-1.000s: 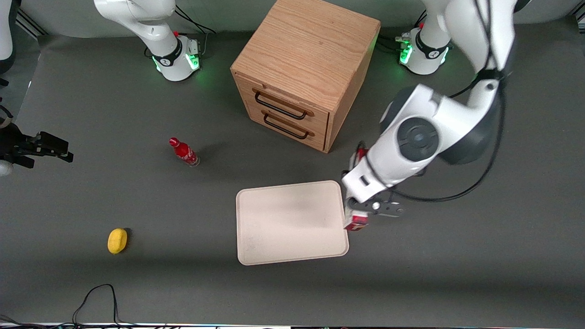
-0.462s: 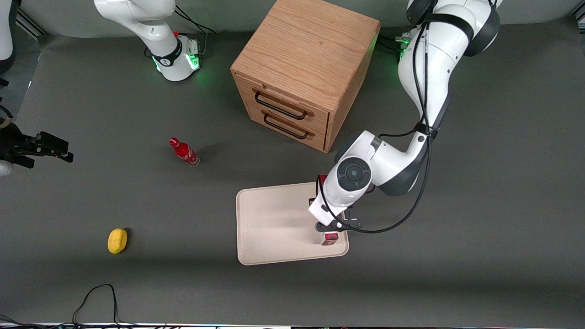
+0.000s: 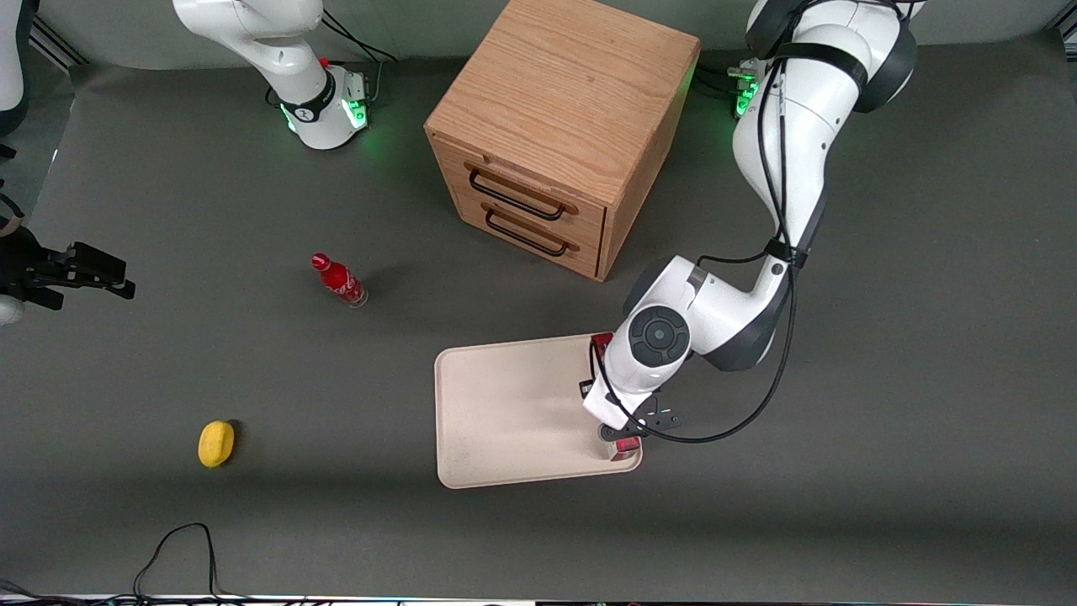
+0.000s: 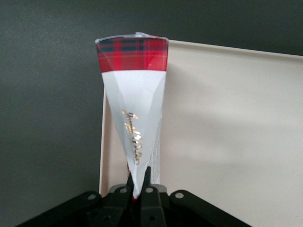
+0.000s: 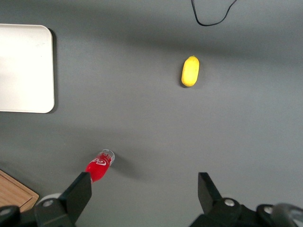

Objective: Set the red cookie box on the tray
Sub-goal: 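Lower the held cookie box onto the cream tray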

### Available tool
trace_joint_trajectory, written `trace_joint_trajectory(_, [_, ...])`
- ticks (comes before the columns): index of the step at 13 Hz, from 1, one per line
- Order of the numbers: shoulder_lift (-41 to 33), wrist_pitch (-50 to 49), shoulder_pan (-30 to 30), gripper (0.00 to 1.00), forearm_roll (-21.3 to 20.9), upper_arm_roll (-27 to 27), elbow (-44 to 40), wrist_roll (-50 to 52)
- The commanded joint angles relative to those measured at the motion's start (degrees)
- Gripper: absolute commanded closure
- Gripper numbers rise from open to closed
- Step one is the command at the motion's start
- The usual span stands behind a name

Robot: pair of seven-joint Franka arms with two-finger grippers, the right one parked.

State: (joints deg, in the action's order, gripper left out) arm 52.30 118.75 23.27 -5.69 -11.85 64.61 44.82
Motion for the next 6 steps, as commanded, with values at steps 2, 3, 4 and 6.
trace_joint_trajectory(2, [0.70,-0.28,0.81,0.70,-1.07,0.69,-1.68,1.50])
trace_joint_trajectory(3, [0.61,-0.28,0.81,0.17,-1.07,0.69,-1.68,1.58])
trace_joint_trajectory(4, [0.35,-0.45,0.81,0.00,-1.16,0.69,-1.51,1.50])
trace_joint_trajectory(6, [0.08,-0.80,0.81,0.00,-1.16,0.69,-1.42,1.50])
